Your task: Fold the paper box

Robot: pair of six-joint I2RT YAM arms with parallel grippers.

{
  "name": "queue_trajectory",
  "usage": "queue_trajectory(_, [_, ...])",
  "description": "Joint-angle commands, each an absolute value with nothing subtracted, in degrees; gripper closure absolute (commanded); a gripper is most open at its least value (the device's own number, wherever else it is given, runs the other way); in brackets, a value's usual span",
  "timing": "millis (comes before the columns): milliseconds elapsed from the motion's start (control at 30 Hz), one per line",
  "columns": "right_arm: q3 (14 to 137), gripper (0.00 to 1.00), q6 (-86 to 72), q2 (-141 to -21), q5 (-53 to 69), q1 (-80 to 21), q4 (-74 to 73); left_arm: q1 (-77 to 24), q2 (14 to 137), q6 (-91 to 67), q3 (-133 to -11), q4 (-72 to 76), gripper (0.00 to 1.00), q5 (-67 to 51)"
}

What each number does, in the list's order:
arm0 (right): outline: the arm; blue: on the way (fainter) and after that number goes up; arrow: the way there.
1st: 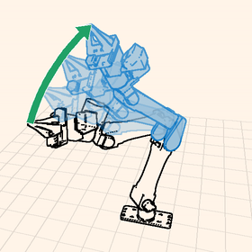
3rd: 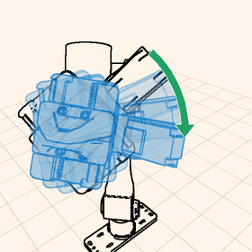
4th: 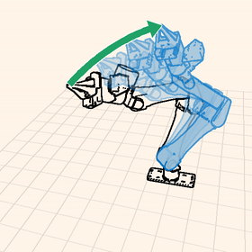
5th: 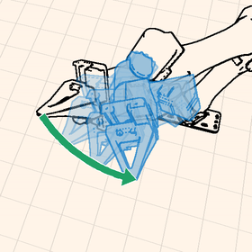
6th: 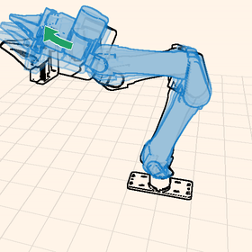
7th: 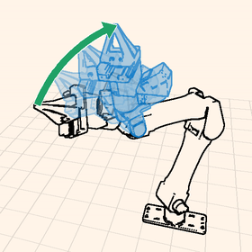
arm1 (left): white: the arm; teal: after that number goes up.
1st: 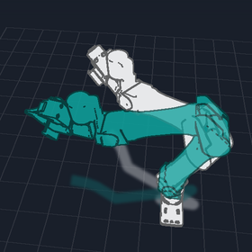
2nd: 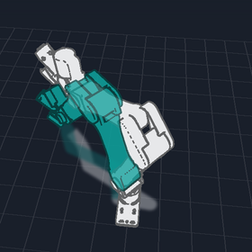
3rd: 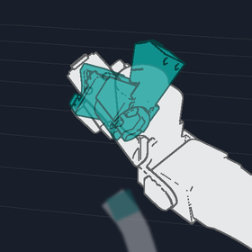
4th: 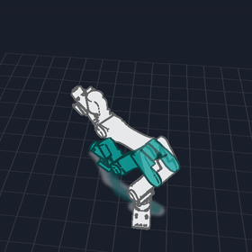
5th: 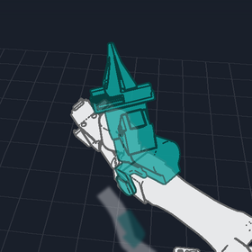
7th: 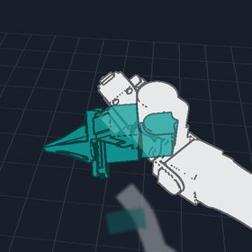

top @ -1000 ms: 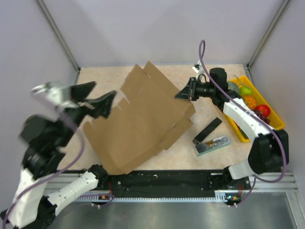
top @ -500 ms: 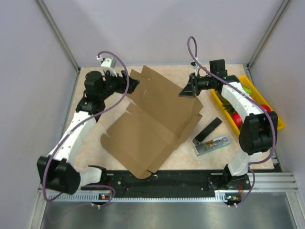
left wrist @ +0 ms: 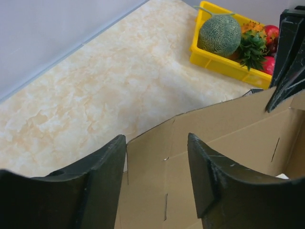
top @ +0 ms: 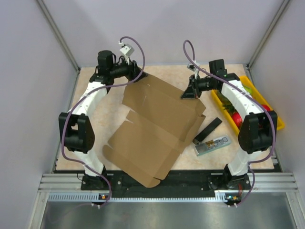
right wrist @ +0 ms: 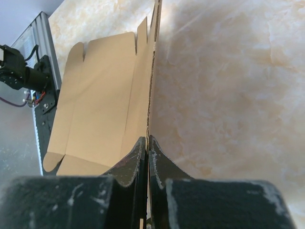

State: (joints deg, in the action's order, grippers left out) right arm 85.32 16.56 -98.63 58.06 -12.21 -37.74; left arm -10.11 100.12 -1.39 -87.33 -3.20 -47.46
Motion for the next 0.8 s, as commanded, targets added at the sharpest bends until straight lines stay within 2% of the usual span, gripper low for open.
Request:
queue_trajectory(0, [89.5,1.00,19.1,-99.1,57.2,-12.5,-37.1,-9.1,102.0,0.6,-90.3,-1.8,0.43,-58.5])
queue_trajectory(133, [91.5,1.00,18.3,-100.1,55.6,-12.4,-36.7,-9.1,103.8,0.4,-90.7,-1.4,0.48,-60.5])
queue_trajectory(267, [93.2,1.00,17.5,-101.2,54.9,-12.4,-36.3,-9.1,107.5,-2.3,-93.5,-1.0,0.59,-62.0])
queue_trajectory(400, [93.9,1.00,16.3,-101.3,55.0,-12.5,-35.0,-9.2,109.5,-3.8,-94.9,1.2,0.61,-62.1])
queue_trajectory(500, [93.4,1.00,14.6,-101.0,51.3,-12.5,-32.7,-9.3,109.6,-4.3,-94.6,3.4,0.73,-60.3])
queue_trajectory(567, [90.9,0.81,12.6,-99.8,49.5,-12.7,-27.8,-10.3,108.6,-2.8,-93.1,5.9,0.81,-58.3])
queue_trajectory(633, [88.7,0.70,12.2,-99.1,44.2,-14.1,-24.9,-11.3,108.0,-0.5,-92.0,6.6,0.87,-56.2])
queue_trajectory(767, [92.1,0.66,11.7,-102.8,37.9,-17.7,-24.0,-12.5,108.7,2.4,-91.5,9.9,0.89,-57.5])
